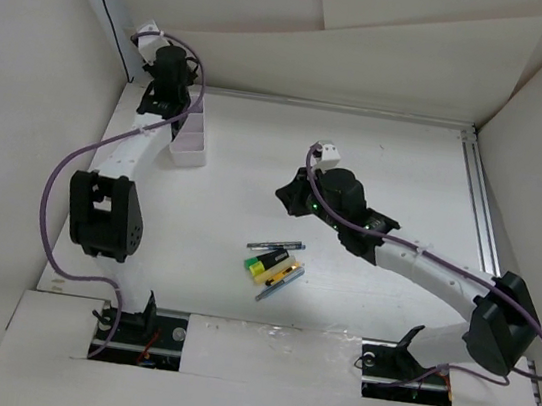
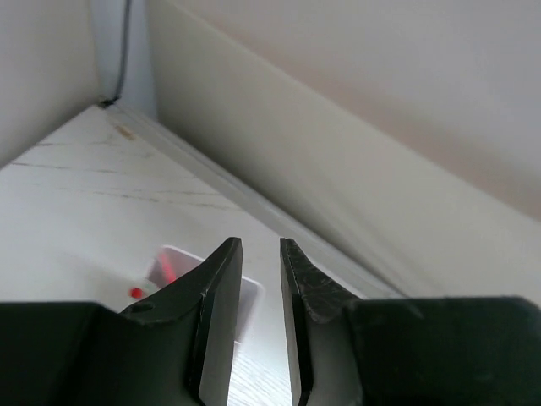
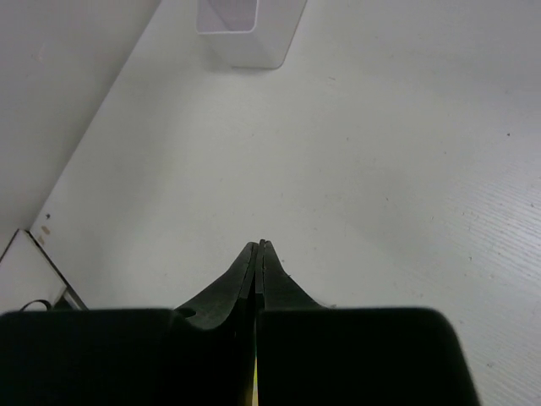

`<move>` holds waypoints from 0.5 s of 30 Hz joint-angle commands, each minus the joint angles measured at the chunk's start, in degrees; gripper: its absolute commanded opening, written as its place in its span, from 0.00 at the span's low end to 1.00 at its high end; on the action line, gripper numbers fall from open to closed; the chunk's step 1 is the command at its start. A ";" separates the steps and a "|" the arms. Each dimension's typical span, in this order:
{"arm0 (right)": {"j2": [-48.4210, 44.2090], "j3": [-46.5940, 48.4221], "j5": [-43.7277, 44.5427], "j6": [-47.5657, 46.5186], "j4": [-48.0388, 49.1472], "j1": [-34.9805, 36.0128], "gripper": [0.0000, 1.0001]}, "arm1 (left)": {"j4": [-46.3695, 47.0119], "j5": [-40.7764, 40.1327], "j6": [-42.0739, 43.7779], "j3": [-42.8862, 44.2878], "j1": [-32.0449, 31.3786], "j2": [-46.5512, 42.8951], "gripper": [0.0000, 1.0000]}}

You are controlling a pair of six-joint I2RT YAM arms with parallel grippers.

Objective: Sort the stationery into containers
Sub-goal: Place the pen in the storage box.

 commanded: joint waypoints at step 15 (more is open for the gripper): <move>-5.72 0.27 13.38 5.49 -14.47 -0.33 0.00 | 4.16 20.33 -17.99 -34.51 -20.85 -19.59 0.18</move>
